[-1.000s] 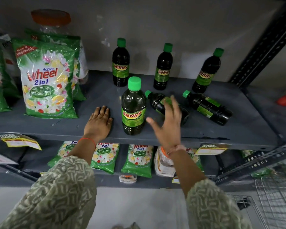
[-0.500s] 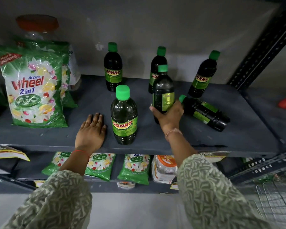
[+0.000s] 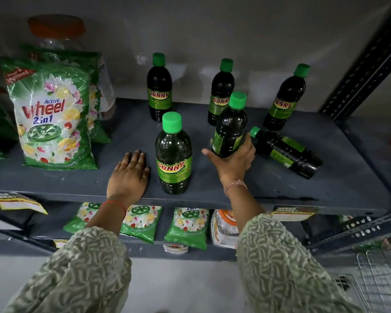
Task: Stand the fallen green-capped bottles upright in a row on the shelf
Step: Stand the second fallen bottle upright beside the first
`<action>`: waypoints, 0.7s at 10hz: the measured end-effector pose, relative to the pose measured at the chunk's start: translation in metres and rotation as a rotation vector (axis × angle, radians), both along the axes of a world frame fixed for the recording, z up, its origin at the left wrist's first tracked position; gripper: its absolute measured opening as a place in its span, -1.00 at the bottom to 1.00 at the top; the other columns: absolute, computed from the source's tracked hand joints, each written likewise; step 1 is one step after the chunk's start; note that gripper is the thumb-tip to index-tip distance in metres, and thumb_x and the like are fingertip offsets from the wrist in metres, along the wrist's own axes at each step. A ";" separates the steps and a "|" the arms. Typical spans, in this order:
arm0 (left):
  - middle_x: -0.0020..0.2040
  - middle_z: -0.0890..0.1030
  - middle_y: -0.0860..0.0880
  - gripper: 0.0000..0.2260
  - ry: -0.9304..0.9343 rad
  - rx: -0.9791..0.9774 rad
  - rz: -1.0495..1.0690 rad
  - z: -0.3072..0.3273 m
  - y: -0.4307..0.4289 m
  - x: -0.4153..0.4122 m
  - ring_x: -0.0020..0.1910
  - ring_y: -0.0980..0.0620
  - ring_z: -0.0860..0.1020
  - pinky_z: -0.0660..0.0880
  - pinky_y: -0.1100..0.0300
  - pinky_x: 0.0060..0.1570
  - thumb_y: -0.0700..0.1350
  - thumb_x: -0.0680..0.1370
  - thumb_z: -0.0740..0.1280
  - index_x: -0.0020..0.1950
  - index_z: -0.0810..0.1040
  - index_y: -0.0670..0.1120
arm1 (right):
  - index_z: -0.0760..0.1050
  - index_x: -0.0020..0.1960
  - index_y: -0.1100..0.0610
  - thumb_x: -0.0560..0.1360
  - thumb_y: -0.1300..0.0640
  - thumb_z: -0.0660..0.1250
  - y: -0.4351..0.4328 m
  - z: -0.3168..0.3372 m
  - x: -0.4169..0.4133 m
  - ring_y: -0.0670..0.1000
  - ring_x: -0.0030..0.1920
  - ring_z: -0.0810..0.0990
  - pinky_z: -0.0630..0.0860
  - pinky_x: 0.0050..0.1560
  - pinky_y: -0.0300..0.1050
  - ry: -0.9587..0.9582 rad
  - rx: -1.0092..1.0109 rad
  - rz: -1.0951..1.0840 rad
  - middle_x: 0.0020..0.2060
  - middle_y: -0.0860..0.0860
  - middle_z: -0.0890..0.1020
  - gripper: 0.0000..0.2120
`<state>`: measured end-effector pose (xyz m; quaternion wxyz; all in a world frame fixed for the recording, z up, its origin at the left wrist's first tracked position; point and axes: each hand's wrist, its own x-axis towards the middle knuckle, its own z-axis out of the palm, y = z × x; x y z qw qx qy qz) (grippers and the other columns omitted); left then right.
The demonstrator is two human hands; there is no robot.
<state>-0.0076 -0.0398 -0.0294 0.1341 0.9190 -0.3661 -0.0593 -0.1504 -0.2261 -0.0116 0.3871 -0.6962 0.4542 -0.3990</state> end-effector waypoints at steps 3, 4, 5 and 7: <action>0.54 0.09 -0.07 -0.54 0.000 -0.014 -0.010 0.001 0.001 0.000 0.52 -0.08 0.02 -0.01 0.03 0.48 -0.03 0.60 -0.01 0.48 0.05 -0.11 | 0.18 0.36 0.19 0.31 0.47 0.37 -0.036 -0.005 -0.029 0.17 0.32 0.41 0.31 0.38 0.17 -0.142 0.368 0.497 0.27 0.20 0.46 -0.30; 0.54 0.08 -0.07 -0.54 0.006 -0.008 -0.010 0.002 0.000 0.000 0.52 -0.08 0.01 -0.01 0.04 0.49 -0.02 0.60 -0.02 0.48 0.04 -0.10 | 0.07 0.45 0.18 0.31 0.30 0.43 -0.047 -0.003 -0.038 0.10 0.40 0.31 0.20 0.45 0.17 -0.109 0.426 0.592 0.38 0.17 0.36 -0.17; 0.54 0.07 -0.07 -0.54 0.010 -0.005 -0.011 0.001 0.000 0.000 0.52 -0.08 0.01 -0.01 0.03 0.49 -0.02 0.60 -0.02 0.48 0.03 -0.09 | -0.07 0.48 0.12 0.17 0.24 0.57 -0.032 0.002 -0.025 0.05 0.39 0.27 0.19 0.45 0.15 -0.066 0.342 0.413 0.42 0.14 0.29 0.10; 0.54 0.07 -0.08 -0.54 0.010 -0.003 -0.017 0.002 0.001 -0.001 0.52 -0.09 0.01 -0.01 0.02 0.49 -0.02 0.60 -0.01 0.48 0.04 -0.10 | 0.25 0.24 0.25 0.11 0.30 0.58 -0.020 -0.005 -0.012 0.15 0.18 0.48 0.43 0.22 0.05 -0.087 0.192 0.206 0.12 0.14 0.50 -0.19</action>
